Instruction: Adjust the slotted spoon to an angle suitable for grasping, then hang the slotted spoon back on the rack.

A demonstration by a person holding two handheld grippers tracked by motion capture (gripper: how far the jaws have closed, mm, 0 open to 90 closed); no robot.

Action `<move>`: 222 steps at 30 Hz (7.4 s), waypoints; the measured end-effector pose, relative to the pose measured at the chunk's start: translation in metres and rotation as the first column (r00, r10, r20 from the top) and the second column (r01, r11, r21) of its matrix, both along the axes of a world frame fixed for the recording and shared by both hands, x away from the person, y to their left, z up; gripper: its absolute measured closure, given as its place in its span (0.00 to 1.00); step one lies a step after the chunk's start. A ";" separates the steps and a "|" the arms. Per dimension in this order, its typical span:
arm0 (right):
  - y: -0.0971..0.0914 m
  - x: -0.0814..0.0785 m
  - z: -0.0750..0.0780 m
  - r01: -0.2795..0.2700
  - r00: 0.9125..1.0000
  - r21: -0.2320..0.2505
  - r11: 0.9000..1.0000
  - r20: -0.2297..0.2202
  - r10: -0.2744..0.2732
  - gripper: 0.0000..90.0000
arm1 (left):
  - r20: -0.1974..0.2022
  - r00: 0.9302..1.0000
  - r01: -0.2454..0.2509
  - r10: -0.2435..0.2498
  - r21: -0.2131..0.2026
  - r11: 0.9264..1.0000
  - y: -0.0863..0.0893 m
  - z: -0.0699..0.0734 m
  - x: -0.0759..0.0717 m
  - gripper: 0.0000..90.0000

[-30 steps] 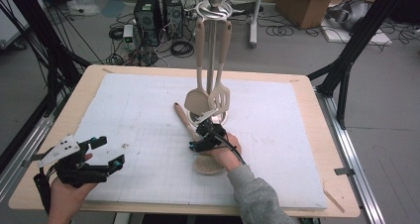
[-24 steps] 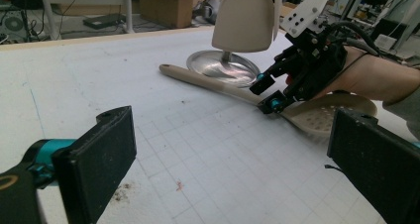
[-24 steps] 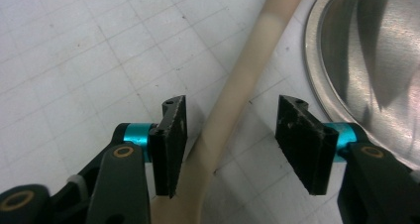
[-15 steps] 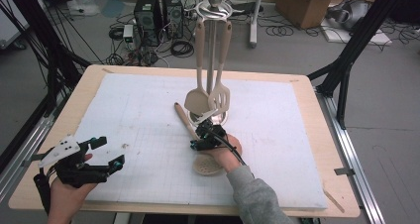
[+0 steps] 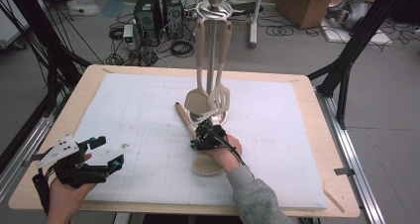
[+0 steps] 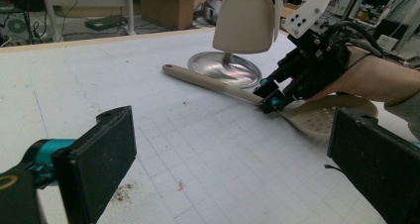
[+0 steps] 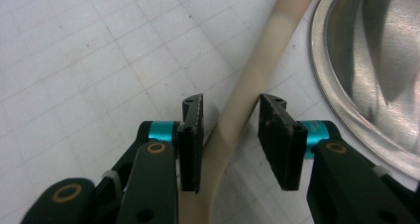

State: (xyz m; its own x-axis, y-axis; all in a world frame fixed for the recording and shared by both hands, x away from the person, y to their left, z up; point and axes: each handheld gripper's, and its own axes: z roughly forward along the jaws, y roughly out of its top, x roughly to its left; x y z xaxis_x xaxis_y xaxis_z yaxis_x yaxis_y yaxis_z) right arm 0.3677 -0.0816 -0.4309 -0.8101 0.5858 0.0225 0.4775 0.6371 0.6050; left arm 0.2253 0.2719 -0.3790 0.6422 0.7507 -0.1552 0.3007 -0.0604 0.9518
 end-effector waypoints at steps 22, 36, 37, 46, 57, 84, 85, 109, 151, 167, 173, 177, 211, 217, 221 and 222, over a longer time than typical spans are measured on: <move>0.000 -0.003 0.003 -0.013 0.999 -0.004 1.000 -0.042 0.013 0.73 | -0.002 1.000 -0.005 0.005 -0.003 1.000 0.001 0.000 0.000 0.06; 0.002 -0.002 0.006 0.026 0.997 0.002 1.000 -0.072 -0.026 0.76 | 0.000 1.000 -0.004 0.004 -0.005 1.000 0.002 0.000 0.000 0.06; 0.002 -0.001 0.006 0.023 0.997 0.004 1.000 -0.077 -0.023 0.76 | -0.001 1.000 -0.006 0.006 -0.007 1.000 0.002 0.000 0.000 0.06; 0.006 0.001 0.010 -0.009 0.995 -0.011 1.000 -0.103 0.008 0.78 | 0.004 1.000 -0.009 0.009 -0.011 1.000 0.004 0.001 -0.001 0.06; 0.005 0.001 0.011 -0.007 0.993 0.016 1.000 -0.117 0.009 0.80 | -0.002 1.000 -0.004 0.004 -0.007 1.000 0.003 0.000 0.000 0.06; 0.004 0.003 0.019 -0.057 0.974 0.108 0.993 -0.212 0.078 0.86 | -0.001 1.000 -0.010 0.010 -0.011 1.000 0.005 0.000 0.000 0.06; 0.004 0.003 0.019 -0.060 0.973 0.110 0.992 -0.215 0.083 0.86 | -0.002 1.000 -0.009 0.009 -0.012 1.000 0.005 0.000 0.000 0.06; -0.012 -0.002 0.028 -0.126 0.958 0.159 0.979 -0.236 0.162 0.87 | -0.006 1.000 -0.007 0.007 -0.006 1.000 0.004 -0.001 0.001 0.06; -0.059 0.010 0.003 -0.246 0.874 0.181 0.952 -0.382 0.299 0.84 | -0.022 1.000 0.014 -0.014 0.005 1.000 -0.006 -0.005 0.009 0.06; -0.059 0.002 0.012 -0.285 0.918 0.123 0.950 -0.250 0.308 0.66 | -0.019 1.000 0.011 -0.011 0.006 1.000 -0.004 -0.004 0.008 0.06; -0.055 -0.009 0.019 -0.308 0.938 0.039 0.951 -0.151 0.310 0.54 | -0.024 1.000 0.015 -0.014 0.007 1.000 -0.006 -0.005 0.009 0.06; -0.052 -0.016 0.024 -0.277 0.956 0.002 0.961 -0.102 0.276 0.44 | -0.022 1.000 0.017 -0.017 0.010 1.000 -0.006 -0.004 0.009 0.06; -0.029 -0.037 0.016 -0.193 0.980 -0.216 0.957 -0.092 0.177 0.29 | -0.028 0.999 0.036 -0.035 0.007 0.999 -0.012 -0.005 0.013 0.06; -0.033 -0.038 0.012 -0.192 0.978 -0.203 0.960 -0.117 0.171 0.41 | -0.026 0.999 0.036 -0.035 0.006 0.999 -0.011 -0.005 0.013 0.06; -0.036 -0.041 0.012 -0.193 0.979 -0.190 0.963 -0.108 0.175 0.51 | -0.028 0.999 0.036 -0.036 0.010 0.999 -0.012 -0.005 0.014 0.06; -0.037 -0.042 0.013 -0.194 0.978 -0.187 0.963 -0.107 0.177 0.53 | -0.028 0.999 0.036 -0.036 0.008 0.999 -0.012 -0.006 0.014 0.06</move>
